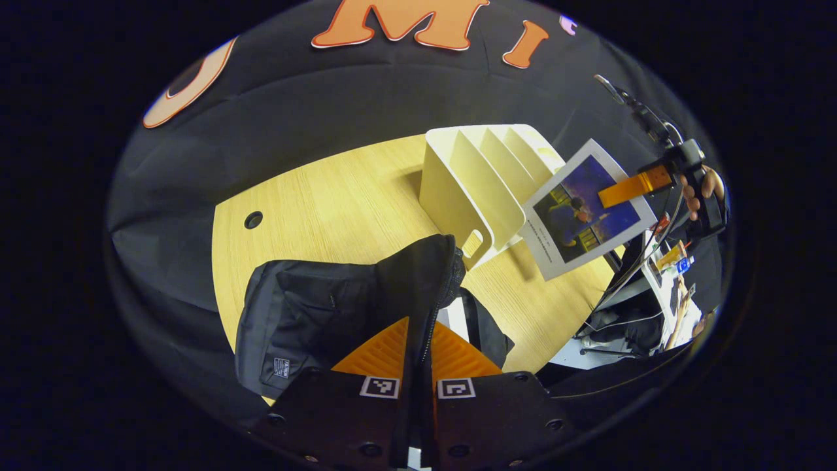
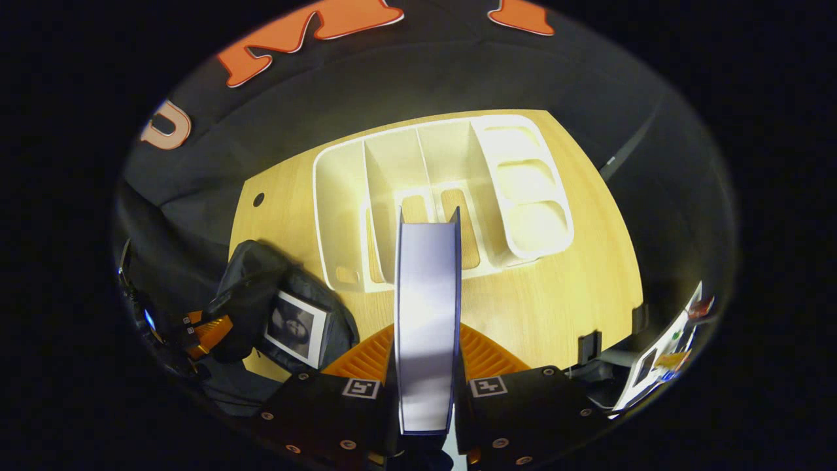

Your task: Open the schoolbag, grab two books from the bookshelf and put them into the schoolbag.

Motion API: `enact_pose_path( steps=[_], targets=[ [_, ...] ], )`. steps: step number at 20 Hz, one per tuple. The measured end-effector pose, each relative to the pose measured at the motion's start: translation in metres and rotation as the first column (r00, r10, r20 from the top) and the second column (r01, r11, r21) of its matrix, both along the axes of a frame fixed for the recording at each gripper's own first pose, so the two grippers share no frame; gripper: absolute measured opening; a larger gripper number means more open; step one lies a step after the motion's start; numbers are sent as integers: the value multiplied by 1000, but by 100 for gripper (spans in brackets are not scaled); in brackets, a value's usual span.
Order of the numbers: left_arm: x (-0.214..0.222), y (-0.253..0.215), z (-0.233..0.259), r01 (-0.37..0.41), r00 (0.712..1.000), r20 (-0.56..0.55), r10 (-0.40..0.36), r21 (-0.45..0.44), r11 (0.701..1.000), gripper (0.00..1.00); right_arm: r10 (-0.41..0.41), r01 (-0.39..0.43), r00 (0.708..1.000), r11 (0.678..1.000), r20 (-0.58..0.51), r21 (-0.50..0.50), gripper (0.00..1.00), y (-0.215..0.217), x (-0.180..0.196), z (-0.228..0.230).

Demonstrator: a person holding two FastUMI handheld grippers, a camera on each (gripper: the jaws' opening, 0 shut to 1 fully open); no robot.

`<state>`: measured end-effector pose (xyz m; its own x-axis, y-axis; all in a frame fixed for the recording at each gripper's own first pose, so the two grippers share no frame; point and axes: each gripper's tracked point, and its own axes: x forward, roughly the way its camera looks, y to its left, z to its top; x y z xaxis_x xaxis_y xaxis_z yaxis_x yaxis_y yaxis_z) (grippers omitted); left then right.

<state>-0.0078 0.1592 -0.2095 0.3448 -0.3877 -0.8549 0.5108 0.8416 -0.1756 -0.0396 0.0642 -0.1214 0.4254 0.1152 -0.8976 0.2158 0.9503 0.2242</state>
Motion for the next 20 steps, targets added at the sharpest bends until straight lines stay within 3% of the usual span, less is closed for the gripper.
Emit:
enact_pose_path(
  steps=[6, 9, 13, 20],
  targets=[
    [-3, 4, 3, 37, 999, 18, -37, -2, 999, 7, -60, 57, 998, 993, 21, 105, 35, 29, -56, -6],
    [-8, 4, 5, 60, 998, 28, -60, -3, 998, 7, -98, 88, 994, 973, 41, 214, 35, 53, -77, -8],
    [-11, 5, 8, 72, 997, 39, -72, -3, 997, 7, -145, 107, 986, 925, 78, 366, 35, 87, -78, -9],
    [-12, 4, 12, 62, 997, 54, -61, -18, 998, 7, -201, 93, 969, 834, 143, 543, 34, 140, -51, -16]
  ],
)
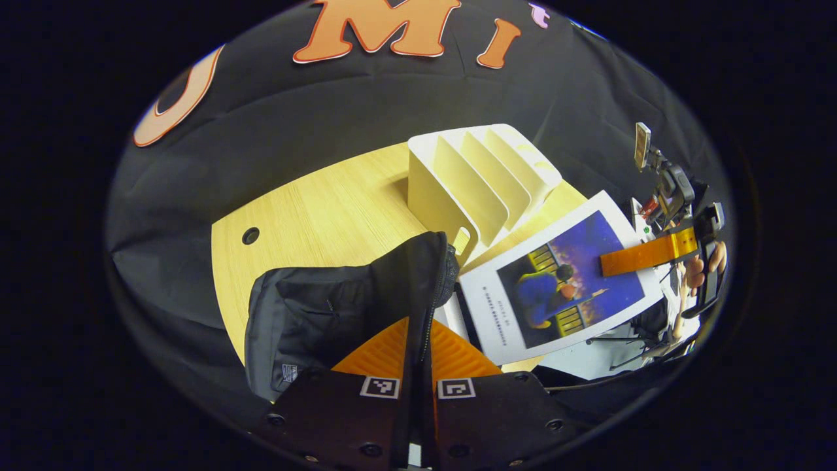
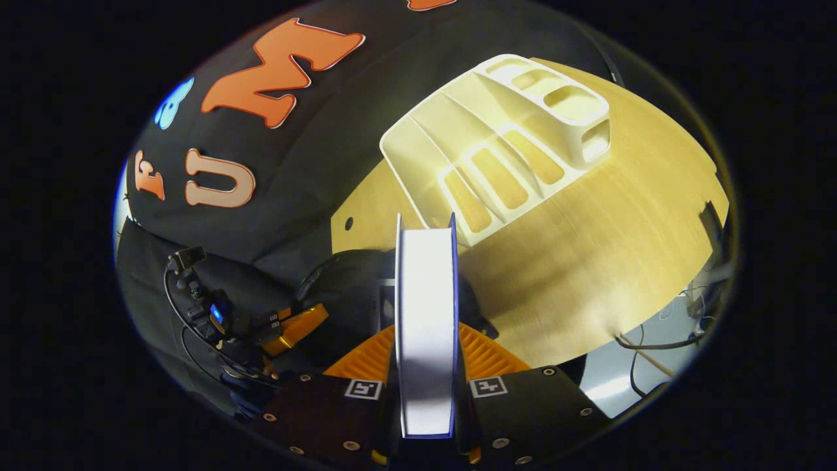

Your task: Open the schoolbag, grab two books from the bookshelf and put them into the schoolbag.

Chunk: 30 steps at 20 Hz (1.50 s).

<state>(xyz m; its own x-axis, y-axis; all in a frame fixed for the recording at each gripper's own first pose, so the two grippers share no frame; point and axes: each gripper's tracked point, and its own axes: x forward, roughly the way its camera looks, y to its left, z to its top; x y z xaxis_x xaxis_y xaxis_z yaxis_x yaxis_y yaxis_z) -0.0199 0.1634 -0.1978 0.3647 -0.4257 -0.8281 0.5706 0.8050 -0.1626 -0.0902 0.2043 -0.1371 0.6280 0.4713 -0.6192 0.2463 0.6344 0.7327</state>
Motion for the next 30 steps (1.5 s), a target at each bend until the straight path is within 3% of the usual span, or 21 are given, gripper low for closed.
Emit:
enact_pose_path(
  steps=[6, 12, 17, 20, 23, 27, 30],
  targets=[
    [3, 1, 8, -32, 999, 7, 32, -19, 999, 7, 16, -36, 994, 983, 112, 182, 34, 60, 33, -5],
    [0, -6, 7, -40, 999, 4, 40, -50, 998, 7, 6, -31, 994, 971, 107, 236, 34, 119, 64, -48],
    [-8, -25, 9, 8, 1000, 2, -8, -89, 996, 7, -35, -5, 991, 953, 128, 304, 34, 157, 85, -59],
    [-10, -32, 5, 24, 1000, 1, -24, -109, 994, 7, -23, -17, 992, 948, 121, 319, 34, 174, 90, -70],
    [-11, -32, 2, -13, 1000, -15, 12, -125, 992, 7, 15, -46, 995, 946, 97, 322, 36, 177, 92, -76],
    [-9, -31, -3, -70, 998, -14, 69, -99, 993, 7, 134, -143, 989, 972, 56, 186, 54, 166, 83, -93],
    [-14, -34, -13, -131, 991, -14, 130, -58, 990, 7, 217, -221, 975, 970, 50, 101, 96, 140, 69, -99]
  ],
)
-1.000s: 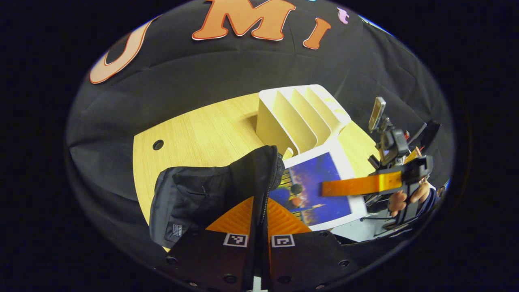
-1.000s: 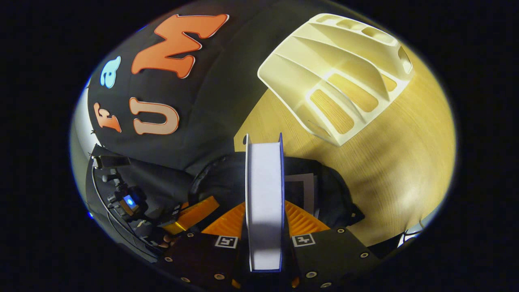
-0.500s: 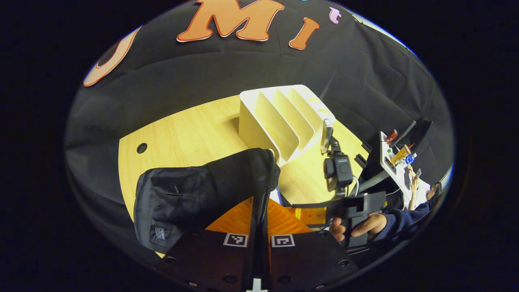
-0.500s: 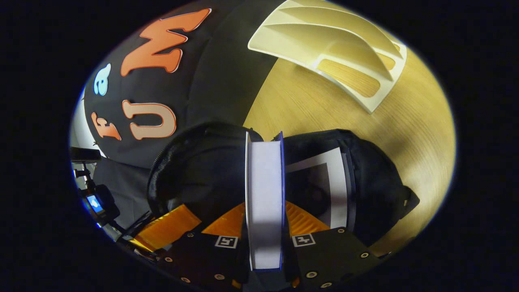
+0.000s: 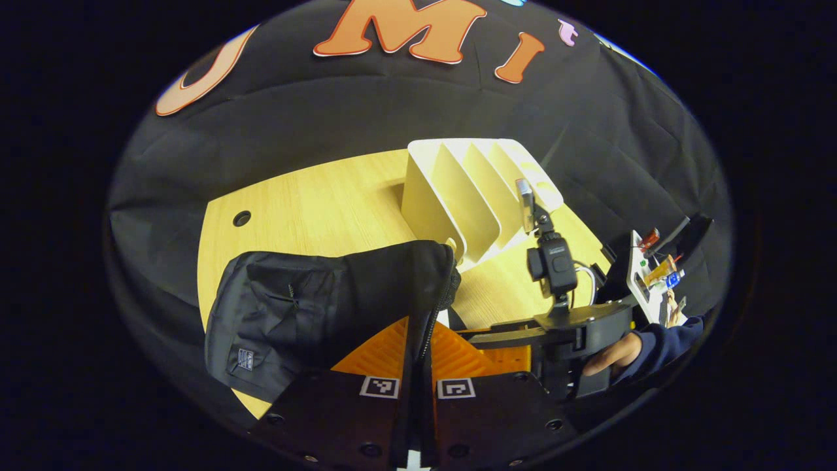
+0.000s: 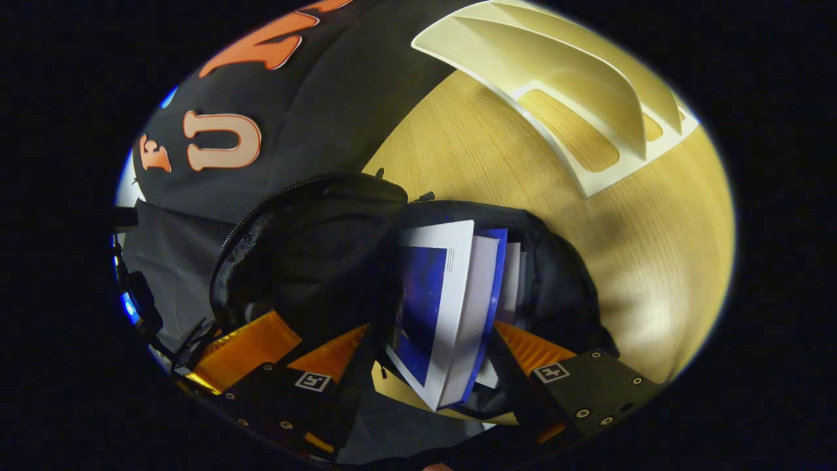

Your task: Open the schoolbag, grab two books from the bookshelf and put them into the schoolbag.

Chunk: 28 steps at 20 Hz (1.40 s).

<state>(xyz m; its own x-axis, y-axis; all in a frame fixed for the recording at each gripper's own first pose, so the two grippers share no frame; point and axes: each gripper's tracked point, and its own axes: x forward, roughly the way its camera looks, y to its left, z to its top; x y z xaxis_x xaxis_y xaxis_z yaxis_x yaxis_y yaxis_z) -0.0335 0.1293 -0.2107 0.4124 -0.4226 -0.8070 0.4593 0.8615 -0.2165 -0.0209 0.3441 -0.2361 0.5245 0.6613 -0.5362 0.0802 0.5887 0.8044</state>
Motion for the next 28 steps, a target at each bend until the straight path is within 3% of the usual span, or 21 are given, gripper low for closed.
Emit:
enact_pose_path(
  steps=[2, 3, 6, 8, 9, 13, 15, 21, 28],
  targets=[
    [-7, -7, -4, -45, 999, -3, 45, 31, 999, 10, -3, 3, 999, 1000, 33, -4, 98, -36, -3, 18],
    [-12, -11, -5, -60, 998, -6, 61, 33, 998, 18, -13, 15, 998, 999, 63, -32, 98, -56, -1, 23],
    [-22, -29, -5, -85, 996, -15, 85, 27, 996, 23, -35, 53, 990, 990, 136, -128, 98, -113, -1, 38],
    [-25, -46, -3, -81, 997, -4, 81, 33, 996, 42, -56, 80, 983, 988, 177, -135, 98, -143, -1, 57],
    [-25, -54, -2, -80, 997, 10, 80, 36, 996, 61, -62, 92, 977, 985, 202, -143, 98, -160, -1, 68],
    [-22, -94, 18, -112, 991, 82, 109, 26, 993, 71, -75, 176, 934, 948, 349, -267, 98, -230, 5, 102],
    [-14, -122, 37, -132, 979, 159, 127, 19, 991, 90, -64, 239, 894, 905, 444, -352, 98, -273, 9, 125],
    [-1, -178, 110, -249, 888, 395, 236, -19, 968, 96, 25, 303, 809, 839, 588, -451, 98, -329, 3, 178],
    [4, -198, 185, -405, 709, 559, 430, -177, 897, 96, 102, 366, 711, 791, 696, -490, 98, -373, -18, 221]
  ],
)
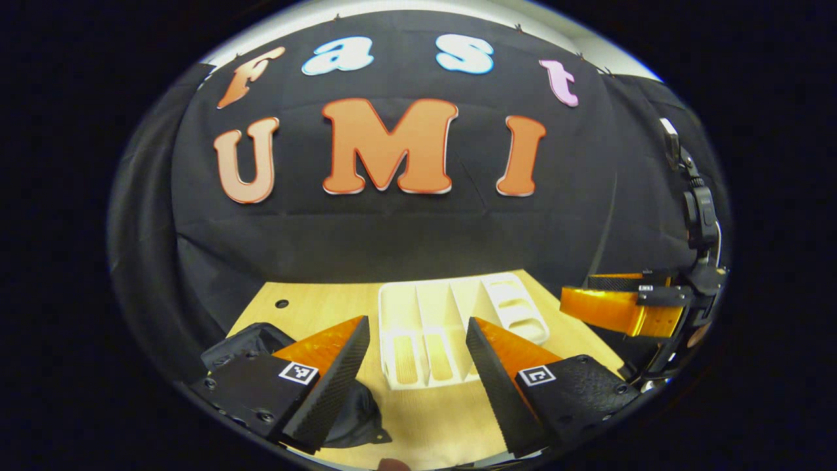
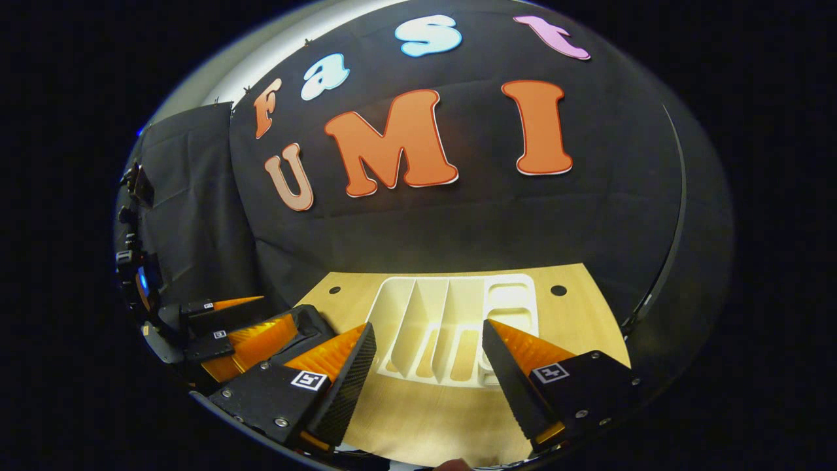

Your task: Open the schoolbag, grab two books from the bookshelf and put them into the schoolbag.

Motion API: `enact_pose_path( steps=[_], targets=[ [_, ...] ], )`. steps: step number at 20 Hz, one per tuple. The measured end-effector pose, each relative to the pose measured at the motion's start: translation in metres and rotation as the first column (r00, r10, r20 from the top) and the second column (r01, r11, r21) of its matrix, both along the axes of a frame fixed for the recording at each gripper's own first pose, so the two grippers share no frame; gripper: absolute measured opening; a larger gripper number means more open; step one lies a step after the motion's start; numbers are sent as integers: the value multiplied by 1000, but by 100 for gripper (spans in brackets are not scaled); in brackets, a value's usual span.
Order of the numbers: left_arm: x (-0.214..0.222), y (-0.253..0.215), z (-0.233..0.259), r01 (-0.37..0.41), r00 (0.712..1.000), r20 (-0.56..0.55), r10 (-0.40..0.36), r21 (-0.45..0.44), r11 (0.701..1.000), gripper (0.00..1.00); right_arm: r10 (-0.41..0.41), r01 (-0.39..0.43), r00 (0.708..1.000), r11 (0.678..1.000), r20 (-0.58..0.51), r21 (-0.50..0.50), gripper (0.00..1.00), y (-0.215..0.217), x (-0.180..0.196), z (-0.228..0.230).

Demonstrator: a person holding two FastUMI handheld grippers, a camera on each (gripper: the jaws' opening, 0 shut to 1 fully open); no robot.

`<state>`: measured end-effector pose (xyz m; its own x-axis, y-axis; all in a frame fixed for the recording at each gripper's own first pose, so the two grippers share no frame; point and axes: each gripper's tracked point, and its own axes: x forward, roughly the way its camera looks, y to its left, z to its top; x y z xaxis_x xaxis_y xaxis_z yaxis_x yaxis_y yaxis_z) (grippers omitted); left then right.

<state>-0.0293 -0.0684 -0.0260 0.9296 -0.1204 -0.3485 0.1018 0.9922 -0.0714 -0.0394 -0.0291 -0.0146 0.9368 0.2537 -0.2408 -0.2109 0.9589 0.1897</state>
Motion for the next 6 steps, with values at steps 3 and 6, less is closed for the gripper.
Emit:
enact_pose_path(
  steps=[3, 6],
  targets=[
    [-8, -7, 27, -45, 995, 89, 46, -20, 999, 95, -6, 8, 998, 1000, 70, -25, 98, -14, -5, 20],
    [-6, -16, 53, -68, 983, 168, 71, -24, 997, 95, -40, 46, 987, 998, 154, -37, 98, -28, -7, 42]
  ],
)
